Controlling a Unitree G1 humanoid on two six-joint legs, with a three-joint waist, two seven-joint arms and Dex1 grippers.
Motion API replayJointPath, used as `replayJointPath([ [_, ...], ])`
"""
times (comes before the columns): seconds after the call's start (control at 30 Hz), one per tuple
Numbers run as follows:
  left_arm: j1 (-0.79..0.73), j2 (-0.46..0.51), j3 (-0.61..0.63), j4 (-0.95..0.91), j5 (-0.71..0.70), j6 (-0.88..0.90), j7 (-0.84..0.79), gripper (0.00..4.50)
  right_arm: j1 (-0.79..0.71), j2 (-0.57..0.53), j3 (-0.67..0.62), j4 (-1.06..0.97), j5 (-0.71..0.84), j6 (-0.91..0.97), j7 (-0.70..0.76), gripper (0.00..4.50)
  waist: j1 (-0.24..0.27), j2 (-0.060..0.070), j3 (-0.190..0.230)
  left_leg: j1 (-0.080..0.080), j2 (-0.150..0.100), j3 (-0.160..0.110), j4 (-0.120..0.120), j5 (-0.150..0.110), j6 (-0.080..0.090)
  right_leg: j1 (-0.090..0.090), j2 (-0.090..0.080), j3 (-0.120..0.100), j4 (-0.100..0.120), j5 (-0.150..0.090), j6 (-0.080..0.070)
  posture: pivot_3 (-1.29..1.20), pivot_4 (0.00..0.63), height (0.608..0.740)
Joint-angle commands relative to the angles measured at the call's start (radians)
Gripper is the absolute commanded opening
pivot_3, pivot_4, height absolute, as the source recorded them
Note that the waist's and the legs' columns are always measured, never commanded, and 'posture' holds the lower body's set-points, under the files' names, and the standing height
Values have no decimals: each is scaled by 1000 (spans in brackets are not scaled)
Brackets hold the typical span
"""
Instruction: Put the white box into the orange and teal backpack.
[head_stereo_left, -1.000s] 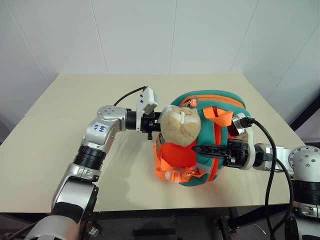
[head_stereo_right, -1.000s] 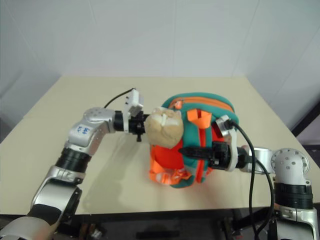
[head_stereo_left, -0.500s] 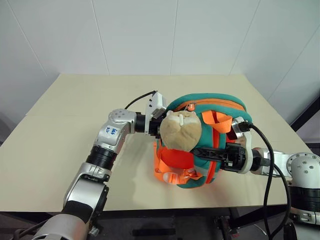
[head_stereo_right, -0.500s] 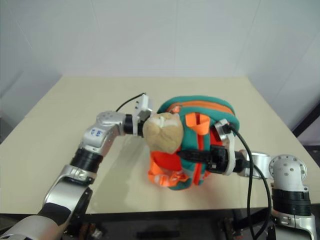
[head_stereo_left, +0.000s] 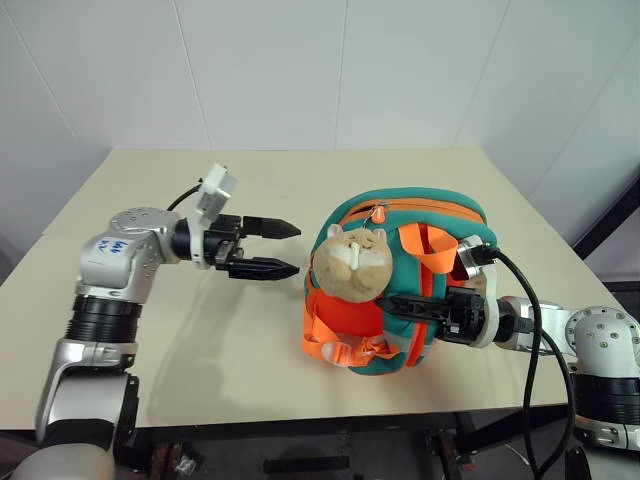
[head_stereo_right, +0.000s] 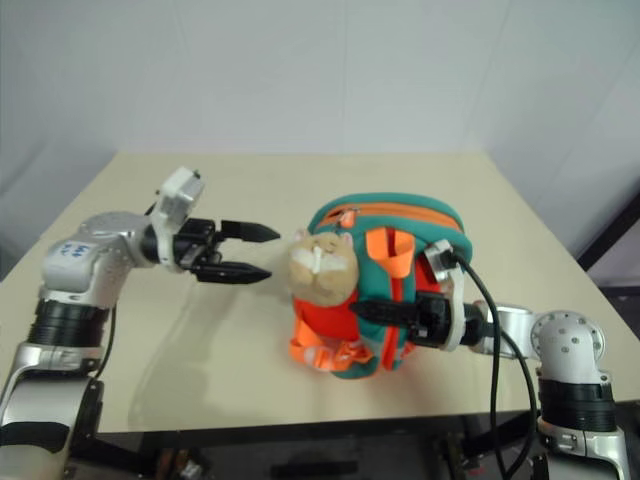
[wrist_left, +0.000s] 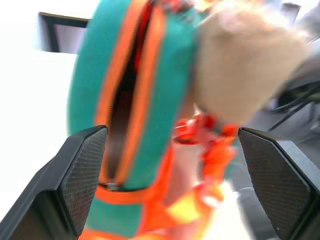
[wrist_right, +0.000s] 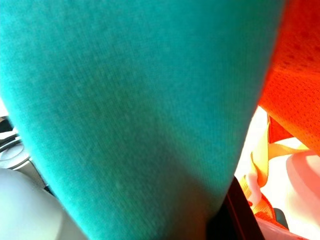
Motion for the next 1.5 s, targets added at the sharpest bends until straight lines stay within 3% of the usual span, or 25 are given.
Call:
replayJointPath([
  [0.03, 8, -1, 49, -119, -111, 99, 25, 4460, -4, -3, 6, -6, 3, -10, 28, 78, 0, 0, 0, 0, 0, 0, 0, 0, 0, 0, 0, 0, 0, 0, 0, 0, 150, 740],
  [0.27, 54, -95, -11, -235, -79, 36, 147, 4460, -12, 4, 16, -6, -3, -11, 34, 78, -1, 0, 0, 1, 0, 0, 0, 0, 0, 1, 0, 0, 0, 0, 0, 0, 150, 740],
  [0.53, 28, -187, -80, -221, -59, -8, 202, 4460, -7, 6, 12, -14, 5, -9, 26, 78, 0, 0, 0, 1, 0, 0, 0, 0, 0, 1, 0, 1, 0, 0, 0, 0, 150, 740],
  [0.77, 5, -260, -57, -227, -112, 20, 224, 4460, 7, 14, 7, -27, 23, -14, 7, 78, -1, 0, 0, 1, 0, 0, 1, 0, 0, 1, 0, 1, 0, 0, 0, 0, 150, 740],
  [1.33, 8, -96, 1, -265, -183, 80, 148, 4460, 11, 15, 10, -27, 36, -19, -13, 78, -1, 0, 0, 1, 0, 0, 1, 0, 0, 1, 1, 1, 0, 0, 0, 0, 150, 740],
  [1.5, 13, -99, 13, -308, -247, 130, 167, 4460, 2, 19, 19, -21, 31, -21, -9, 78, -1, 0, 0, 1, 0, 0, 1, 0, 0, 1, 0, 1, 0, 0, 0, 0, 150, 740],
])
